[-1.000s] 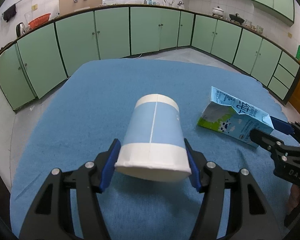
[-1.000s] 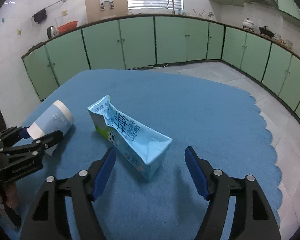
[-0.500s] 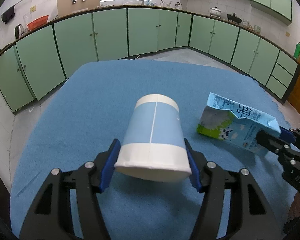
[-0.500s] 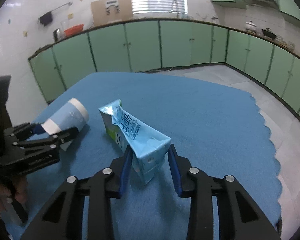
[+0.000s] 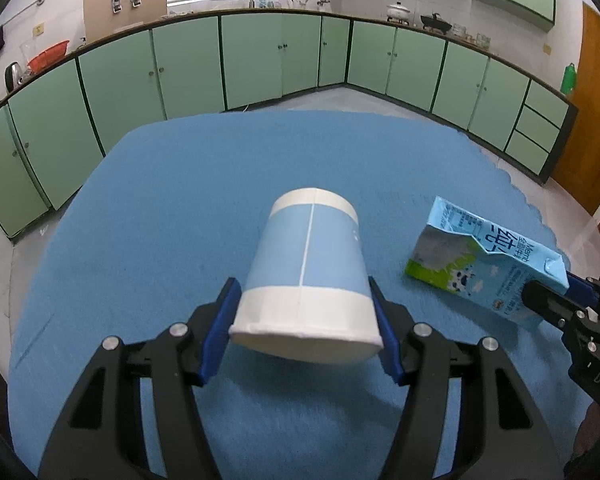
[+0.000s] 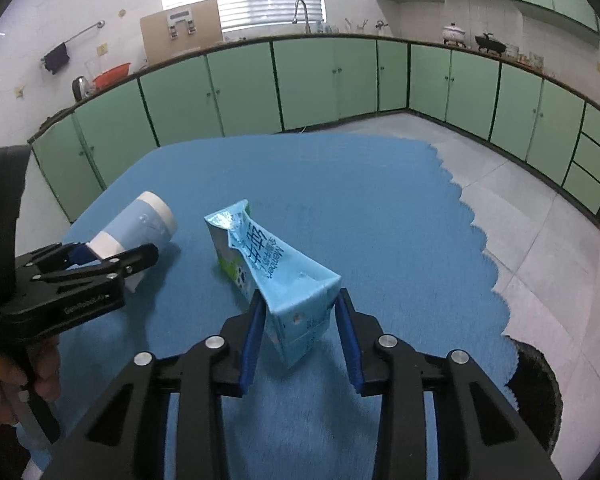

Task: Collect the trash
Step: 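Close the right gripper on the milk carton's end and lift it upright, then carry the milk carton with the right gripper while the left gripper carries the cup over the bin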

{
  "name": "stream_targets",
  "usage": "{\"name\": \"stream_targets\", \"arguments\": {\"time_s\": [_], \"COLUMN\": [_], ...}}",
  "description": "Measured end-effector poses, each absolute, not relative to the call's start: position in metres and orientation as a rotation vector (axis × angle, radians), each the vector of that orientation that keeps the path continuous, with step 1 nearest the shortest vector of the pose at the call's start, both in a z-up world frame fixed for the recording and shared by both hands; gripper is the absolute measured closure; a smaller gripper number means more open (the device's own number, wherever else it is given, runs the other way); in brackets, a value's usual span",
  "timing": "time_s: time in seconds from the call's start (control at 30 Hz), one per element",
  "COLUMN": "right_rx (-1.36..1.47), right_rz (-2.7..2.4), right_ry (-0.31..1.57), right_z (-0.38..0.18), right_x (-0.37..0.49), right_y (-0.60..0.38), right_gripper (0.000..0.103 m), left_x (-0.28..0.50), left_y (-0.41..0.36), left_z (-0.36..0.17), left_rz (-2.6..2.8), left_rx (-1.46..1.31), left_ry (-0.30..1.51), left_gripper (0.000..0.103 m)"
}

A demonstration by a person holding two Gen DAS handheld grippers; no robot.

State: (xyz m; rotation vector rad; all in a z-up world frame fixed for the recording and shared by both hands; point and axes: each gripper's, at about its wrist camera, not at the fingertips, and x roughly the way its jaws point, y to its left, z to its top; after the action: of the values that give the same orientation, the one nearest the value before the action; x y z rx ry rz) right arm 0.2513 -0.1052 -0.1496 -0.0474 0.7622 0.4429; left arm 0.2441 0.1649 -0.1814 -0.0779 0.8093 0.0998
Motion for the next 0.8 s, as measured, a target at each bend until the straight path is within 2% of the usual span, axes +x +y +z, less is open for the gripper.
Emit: {"name": "stream_targets", "arguments": {"time_s": [0.17,0.23,0.3,0.37,0.43,0.8], "right_rx": [-0.103,-0.135,-0.143,-0.156,-0.149,-0.070], "right_rz": [0.459,0.458,0.466,0.468,0.493,0.392], "right_ry": [0.759,0.753,0.756,0.759,0.770,0.699], "right_z": [-0.154,-0.156,-0.158,-0.160,-0.159,-0.130], "right_x": [0.257,0.262,0.265,0.268,0.267,0.242], "right_y": [-0.096,-0.090,-0.087,-0.086,-0.084,-0.117], "right_gripper": [0.042,0.042,0.046,0.060,0.065,0.067], "left_x": [0.240,0.240,0.240,0.238,0.238,0.226], "left_y": [0.163,0.162,0.162,0.162,0.163,0.134], "left_z": [-0.184,-0.184,-0.184,-0.184,-0.182,-0.164], "left_rz": [0.107,0.108,0.107,0.106,0.105,0.044], "left_rx": [-0.068,-0.064,-0.065,-0.067,-0.073,-0.057], "left_ry": [0.821,0.822,0.824,0.825,0.825,0.781], "left_gripper": [0.043,0.043,0.043,0.043,0.043,0.043]}}
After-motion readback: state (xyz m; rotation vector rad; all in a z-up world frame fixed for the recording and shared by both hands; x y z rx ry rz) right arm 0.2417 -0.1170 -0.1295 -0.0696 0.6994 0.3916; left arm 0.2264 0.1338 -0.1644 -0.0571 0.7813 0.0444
